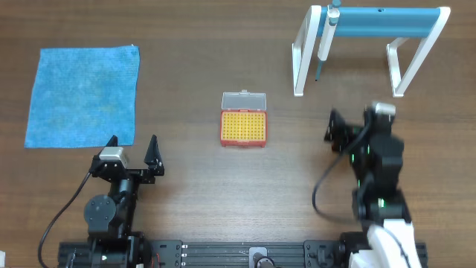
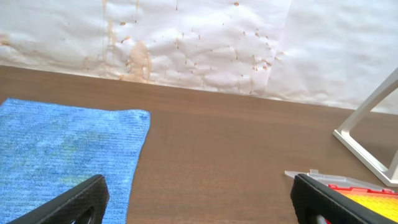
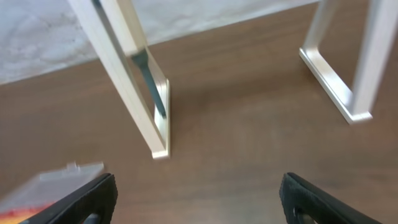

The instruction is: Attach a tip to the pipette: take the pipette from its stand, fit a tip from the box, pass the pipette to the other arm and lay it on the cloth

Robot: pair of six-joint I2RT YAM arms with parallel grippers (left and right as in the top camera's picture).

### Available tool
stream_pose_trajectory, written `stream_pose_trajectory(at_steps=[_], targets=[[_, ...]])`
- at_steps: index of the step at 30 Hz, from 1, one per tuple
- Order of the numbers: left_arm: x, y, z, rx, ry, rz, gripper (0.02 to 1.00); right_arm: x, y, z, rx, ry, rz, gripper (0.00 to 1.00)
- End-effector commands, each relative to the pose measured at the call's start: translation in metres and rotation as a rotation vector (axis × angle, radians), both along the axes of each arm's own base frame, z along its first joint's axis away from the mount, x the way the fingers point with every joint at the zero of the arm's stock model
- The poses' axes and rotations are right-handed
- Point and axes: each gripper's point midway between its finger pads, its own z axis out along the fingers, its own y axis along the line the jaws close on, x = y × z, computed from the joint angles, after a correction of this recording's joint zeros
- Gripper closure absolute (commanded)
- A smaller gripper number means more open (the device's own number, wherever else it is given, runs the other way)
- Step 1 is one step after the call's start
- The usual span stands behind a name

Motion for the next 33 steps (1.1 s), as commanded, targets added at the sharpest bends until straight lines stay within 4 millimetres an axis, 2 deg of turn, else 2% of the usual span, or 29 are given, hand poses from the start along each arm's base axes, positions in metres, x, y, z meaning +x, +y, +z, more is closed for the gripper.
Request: stream_pose_trajectory(at_steps=[1,4,9,12,16,22,27,33], targets=[[0.0,-0.001,-0.001,-0.01,0.003,-0.004,0.073,0.059,0.017,0.013,-0.035,-0.09,0.066,0.148],[0.0,-0.001,-0.001,-0.01,0.003,-0.004,0.073,0.09,0.027,0.015,-0.094,-0.183,0.103,0.15],[0.0,-0.001,-0.001,-0.01,0.003,-0.004,0.073,0.117,0.028,0.009,-0.164,-0.188,0.125,0.15],[0.0,-0.001,-0.001,-0.01,0.003,-0.004,0.073,0.129,0.028,0.017,-0.164,-0.238,0.119,0.15],[0.0,-0.001,-0.001,-0.01,0.003,-0.004,0.073,0.132,0.029,0.012,-0.164,-0.239,0.118,0.152],[0.0,-0.001,-0.001,-0.01,0.003,-0.004,0.073,0.137,0.023,0.022,-0.172,-0.288,0.084,0.152],[0.0,-0.001,-0.001,-0.01,0.003,-0.004,0.073,0.143,0.024,0.016,-0.172,-0.305,0.082,0.152],[0.0,-0.001,-0.001,-0.01,0.003,-0.004,0.073,0.148,0.024,0.019,-0.172,-0.313,0.081,0.152]])
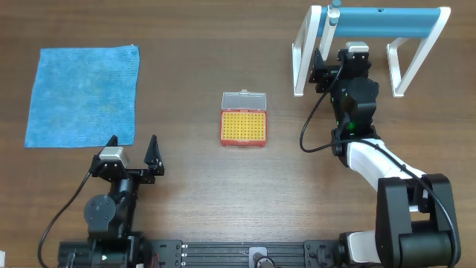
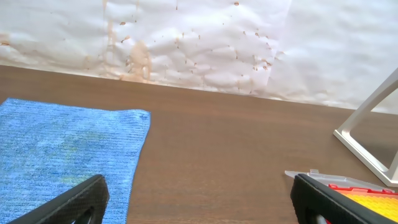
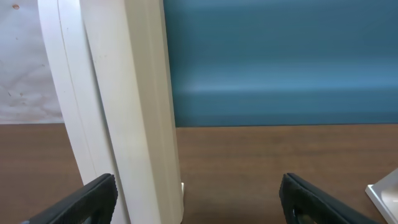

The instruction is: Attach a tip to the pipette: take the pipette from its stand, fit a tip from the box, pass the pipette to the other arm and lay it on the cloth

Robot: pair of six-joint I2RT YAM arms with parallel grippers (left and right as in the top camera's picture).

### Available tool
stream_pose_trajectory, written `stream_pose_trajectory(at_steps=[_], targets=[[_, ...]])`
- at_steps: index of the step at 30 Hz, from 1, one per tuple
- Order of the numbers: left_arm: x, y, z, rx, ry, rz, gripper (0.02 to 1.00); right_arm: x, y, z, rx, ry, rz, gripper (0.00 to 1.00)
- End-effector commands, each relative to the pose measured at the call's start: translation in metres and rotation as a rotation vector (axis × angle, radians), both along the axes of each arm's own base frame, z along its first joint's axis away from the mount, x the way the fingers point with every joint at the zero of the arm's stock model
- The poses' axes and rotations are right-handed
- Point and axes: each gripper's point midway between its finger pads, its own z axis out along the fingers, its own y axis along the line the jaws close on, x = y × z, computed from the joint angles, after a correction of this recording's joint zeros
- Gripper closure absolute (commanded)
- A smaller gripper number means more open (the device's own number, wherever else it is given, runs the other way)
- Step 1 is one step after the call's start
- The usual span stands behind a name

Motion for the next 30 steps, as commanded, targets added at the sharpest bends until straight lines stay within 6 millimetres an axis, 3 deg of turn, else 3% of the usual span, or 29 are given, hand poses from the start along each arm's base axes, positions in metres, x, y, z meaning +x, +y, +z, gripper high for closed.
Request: stream_pose_trajectory(at_steps=[1,5,10,11,12,13,16,21,25,30], targets=[[0.0,-0.001,-0.001,-0.01,0.002,-0.004,0.073,0.011,0.001,0.008,-0.012,-0.023,-0.006,0.152],[0.0,-0.001,-0.001,-0.01,0.002,-0.004,0.073,0.023,0.002,0.007,-0.012,-0.023,-0.006,0.15],[0.0,-0.001,-0.001,-0.01,0.002,-0.004,0.073,0.023,0.002,0.007,-0.011,-0.024,-0.006,0.198],[0.0,-0.001,-0.001,-0.01,0.002,-0.004,0.073,0.023,0.002,0.007,-0.01,-0.024,-0.006,0.257],[0.0,-0.001,-0.001,-0.01,0.002,-0.004,0.073,0.023,0.002,0.007,-0.007,-0.023,-0.006,0.478],[0.0,-0.001,-0.001,-0.01,0.002,-0.004,0.073,0.023,0.002,0.007,0.001,-0.023,-0.006,0.787],[0.0,-0.001,-0.001,-0.01,0.002,-0.004,0.073,0.023,0.003,0.008,0.006,-0.024,0.001,0.919],[0.0,-0.001,-0.001,-0.01,0.002,-0.004,0.073,0.023,0.003,0.011,0.006,-0.03,0.001,0.921],[0.0,-0.001,-0.001,-0.01,0.002,-0.004,0.073,0.018,0.003,0.03,0.008,-0.063,0.001,0.921],[0.0,-0.001,-0.001,-0.01,0.002,-0.004,0.073,0.008,0.002,0.036,0.005,-0.028,0.001,0.919]])
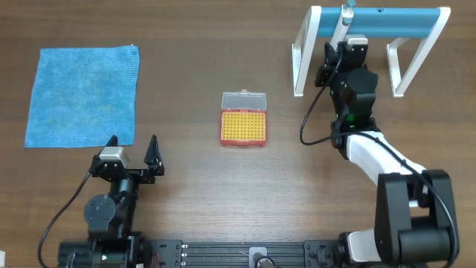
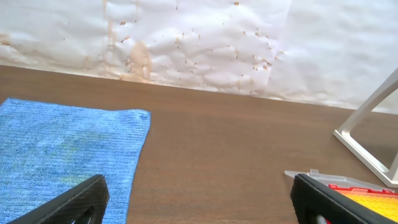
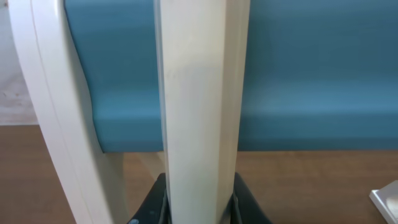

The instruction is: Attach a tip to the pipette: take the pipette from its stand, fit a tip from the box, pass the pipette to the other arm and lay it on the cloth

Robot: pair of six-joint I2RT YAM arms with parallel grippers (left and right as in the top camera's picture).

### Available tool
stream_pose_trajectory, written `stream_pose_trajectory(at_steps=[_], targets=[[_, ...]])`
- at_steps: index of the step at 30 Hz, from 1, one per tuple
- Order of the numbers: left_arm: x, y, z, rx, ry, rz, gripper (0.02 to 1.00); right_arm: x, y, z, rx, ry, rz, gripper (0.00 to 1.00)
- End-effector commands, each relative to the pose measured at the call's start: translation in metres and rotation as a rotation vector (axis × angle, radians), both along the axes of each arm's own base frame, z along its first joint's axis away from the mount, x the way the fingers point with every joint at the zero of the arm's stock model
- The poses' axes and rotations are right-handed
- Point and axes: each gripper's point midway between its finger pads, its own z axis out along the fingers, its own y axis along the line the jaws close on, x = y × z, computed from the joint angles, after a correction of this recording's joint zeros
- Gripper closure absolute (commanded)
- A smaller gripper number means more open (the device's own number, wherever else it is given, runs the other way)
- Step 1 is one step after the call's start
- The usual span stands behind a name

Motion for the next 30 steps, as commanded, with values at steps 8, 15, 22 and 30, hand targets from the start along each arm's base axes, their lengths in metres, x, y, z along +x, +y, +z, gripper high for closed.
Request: stream_pose_trajectory(at_steps=[8,15,22,30], targets=[[0.0,-0.001,-0.001,-0.01,0.002,-0.004,0.073,-0.01,0.013,0.051,0.008,-0.113,0.027,0.921],[0.0,-0.001,-0.001,-0.01,0.002,-0.004,0.073,-0.094,0.118,0.074,0.054,-0.338,0.426,0.921],[0.0,-0.001,-0.001,-0.01,0.002,-0.004,0.071,-0.127,0.198,0.04,0.092,-0.347,0.64,0.921],[0.0,-0.001,-0.001,-0.01,0.002,-0.004,0.073,-0.136,0.235,-0.004,0.093,-0.278,0.728,0.919]])
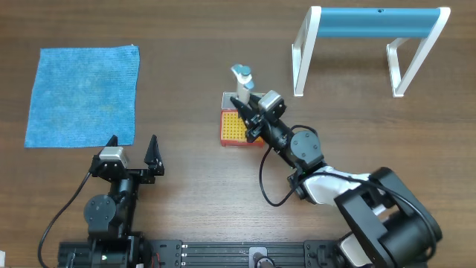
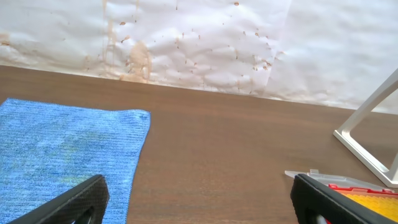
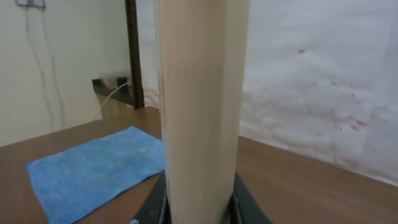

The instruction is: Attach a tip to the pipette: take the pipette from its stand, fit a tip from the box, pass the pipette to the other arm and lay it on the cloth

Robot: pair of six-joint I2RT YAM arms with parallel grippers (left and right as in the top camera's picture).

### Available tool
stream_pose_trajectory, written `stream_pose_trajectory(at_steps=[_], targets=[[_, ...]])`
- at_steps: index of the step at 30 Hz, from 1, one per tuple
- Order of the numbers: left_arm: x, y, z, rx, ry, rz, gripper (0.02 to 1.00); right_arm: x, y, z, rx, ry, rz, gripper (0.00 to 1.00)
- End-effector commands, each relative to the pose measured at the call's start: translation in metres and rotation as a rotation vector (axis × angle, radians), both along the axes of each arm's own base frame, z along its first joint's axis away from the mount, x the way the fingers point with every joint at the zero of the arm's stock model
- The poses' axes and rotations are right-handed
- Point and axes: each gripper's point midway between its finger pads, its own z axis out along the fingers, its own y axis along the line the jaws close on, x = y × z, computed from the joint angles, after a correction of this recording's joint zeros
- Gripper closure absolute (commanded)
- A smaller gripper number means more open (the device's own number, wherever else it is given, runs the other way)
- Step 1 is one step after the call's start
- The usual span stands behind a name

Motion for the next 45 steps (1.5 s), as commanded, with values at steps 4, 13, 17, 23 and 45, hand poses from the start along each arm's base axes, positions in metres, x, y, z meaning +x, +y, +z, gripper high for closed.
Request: stream_pose_trajectory(at_steps=[4,13,17,23,45], targets=[[0.0,-0.001,-0.001,-0.01,0.002,-0.004,0.073,0.002,0.013,-0.039,-0.035,0.052,0.028,0.921],[0.0,-0.001,-0.001,-0.01,0.002,-0.004,0.073,0.007,0.006,-0.043,-0.077,0.033,-0.001,0.919],[0.0,-0.001,-0.001,-0.01,0.002,-0.004,0.073,0.008,0.005,-0.043,-0.077,0.033,-0.004,0.919],[0.0,-0.001,-0.001,-0.01,0.002,-0.004,0.073,0.009,0.006,-0.04,-0.073,0.027,-0.001,0.921],[0.0,-0.001,-0.001,-0.01,0.002,-0.004,0.073,0.013,0.009,-0.046,-0.09,0.055,0.001,0.917]])
